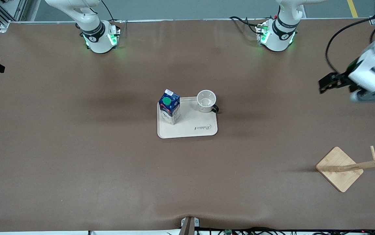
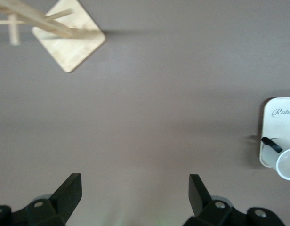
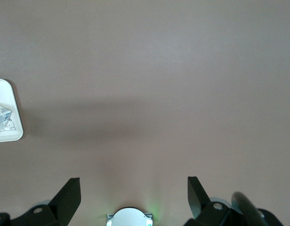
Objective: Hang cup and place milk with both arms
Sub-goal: 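Reach the left gripper down to the white mug's rim on the tray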
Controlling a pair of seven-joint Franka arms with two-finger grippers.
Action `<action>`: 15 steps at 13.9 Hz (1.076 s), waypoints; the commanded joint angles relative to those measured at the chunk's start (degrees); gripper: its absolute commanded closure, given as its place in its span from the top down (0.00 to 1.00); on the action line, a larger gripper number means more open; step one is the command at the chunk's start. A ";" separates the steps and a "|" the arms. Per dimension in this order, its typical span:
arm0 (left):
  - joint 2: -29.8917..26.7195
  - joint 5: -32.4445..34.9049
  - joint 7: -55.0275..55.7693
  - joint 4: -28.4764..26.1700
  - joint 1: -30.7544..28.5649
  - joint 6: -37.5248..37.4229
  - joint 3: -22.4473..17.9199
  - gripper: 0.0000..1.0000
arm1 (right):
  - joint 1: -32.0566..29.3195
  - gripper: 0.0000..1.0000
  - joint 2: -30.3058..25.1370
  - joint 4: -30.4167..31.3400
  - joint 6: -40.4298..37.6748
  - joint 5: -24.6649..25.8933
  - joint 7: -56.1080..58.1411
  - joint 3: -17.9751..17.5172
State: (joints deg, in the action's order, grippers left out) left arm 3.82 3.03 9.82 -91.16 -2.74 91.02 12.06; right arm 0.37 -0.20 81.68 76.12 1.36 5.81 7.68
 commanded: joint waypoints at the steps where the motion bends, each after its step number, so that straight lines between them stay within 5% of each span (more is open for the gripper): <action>1: 2.07 -1.36 3.52 -4.18 -0.07 6.50 3.66 1.00 | -0.02 1.00 -0.24 -0.82 -0.18 0.22 0.16 0.15; 8: 3.91 -4.09 26.09 -22.20 2.38 30.42 13.50 1.00 | 0.07 1.00 0.29 -1.61 0.00 0.31 0.16 0.15; 15: 16.12 4.43 59.84 -23.72 16.52 39.31 13.69 0.90 | -0.02 1.00 0.38 -1.61 0.00 0.22 0.16 0.15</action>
State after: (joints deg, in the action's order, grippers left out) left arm 17.09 5.30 63.36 -115.61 11.85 128.67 25.91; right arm 0.37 -0.09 80.85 76.28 1.36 5.81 7.77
